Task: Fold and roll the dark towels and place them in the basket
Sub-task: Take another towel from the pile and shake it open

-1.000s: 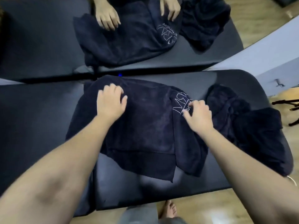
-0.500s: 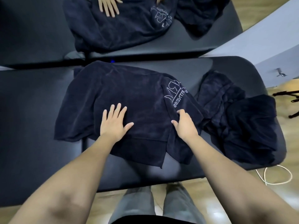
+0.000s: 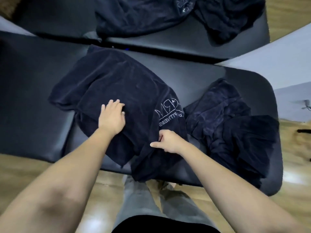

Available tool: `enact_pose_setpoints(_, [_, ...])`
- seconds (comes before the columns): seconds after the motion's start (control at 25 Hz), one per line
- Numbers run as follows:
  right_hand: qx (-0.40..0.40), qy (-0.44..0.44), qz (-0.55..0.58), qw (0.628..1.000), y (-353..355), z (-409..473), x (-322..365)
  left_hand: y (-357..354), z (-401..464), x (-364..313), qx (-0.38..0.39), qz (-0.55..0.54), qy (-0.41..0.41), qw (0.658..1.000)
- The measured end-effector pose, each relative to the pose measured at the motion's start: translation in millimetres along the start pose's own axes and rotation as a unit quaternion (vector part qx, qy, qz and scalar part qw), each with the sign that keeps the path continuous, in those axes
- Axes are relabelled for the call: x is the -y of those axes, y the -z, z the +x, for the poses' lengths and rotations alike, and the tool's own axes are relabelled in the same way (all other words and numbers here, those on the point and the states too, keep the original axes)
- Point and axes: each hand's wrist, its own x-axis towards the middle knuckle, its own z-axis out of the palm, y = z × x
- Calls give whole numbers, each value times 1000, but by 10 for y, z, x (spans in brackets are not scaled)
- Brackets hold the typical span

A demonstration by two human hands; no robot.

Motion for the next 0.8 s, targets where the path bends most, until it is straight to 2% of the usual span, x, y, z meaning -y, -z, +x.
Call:
enact_pose_setpoints(0.08, [-46, 79, -161, 983, 142, -74, -208, -287, -374, -281, -39, -32, -15, 999])
enact_pose_setpoints(0.2, [-50, 156, -386, 908, 237, -132, -476, -696, -900, -525, -72, -58, 24, 995])
enact_pose_setpoints(0.28, [-52, 185, -472, 861, 185, -141, -599, -832, -1140, -610, -101, -84, 52, 990])
enact_pose_setpoints(0.32, [-63, 195, -483, 851, 152, -137, -637, -851, -1212, -629, -110, -93, 68, 987])
enact_pose_setpoints(0.4, [-74, 204, -467, 857, 138, -126, -656, -829, -1314, -670, -120, -113, 106, 981])
enact_pose_setpoints(0.52, [-64, 212, -469, 855, 219, -134, -696, -827, -1530, -808, -82, -164, 151, 971])
enact_pose_setpoints(0.64, [-43, 206, -432, 877, 293, -191, -835, -872, -1751, -968, -25, -153, 214, 964])
enact_pose_setpoints(0.72, [-30, 217, -407, 887, 347, -270, -939, -928, -1887, -1131, -47, -122, 239, 962])
enact_pose_setpoints(0.8, [-25, 224, -359, 906, 459, -342, -999, -1018, -1980, -1299, -69, -195, 294, 933])
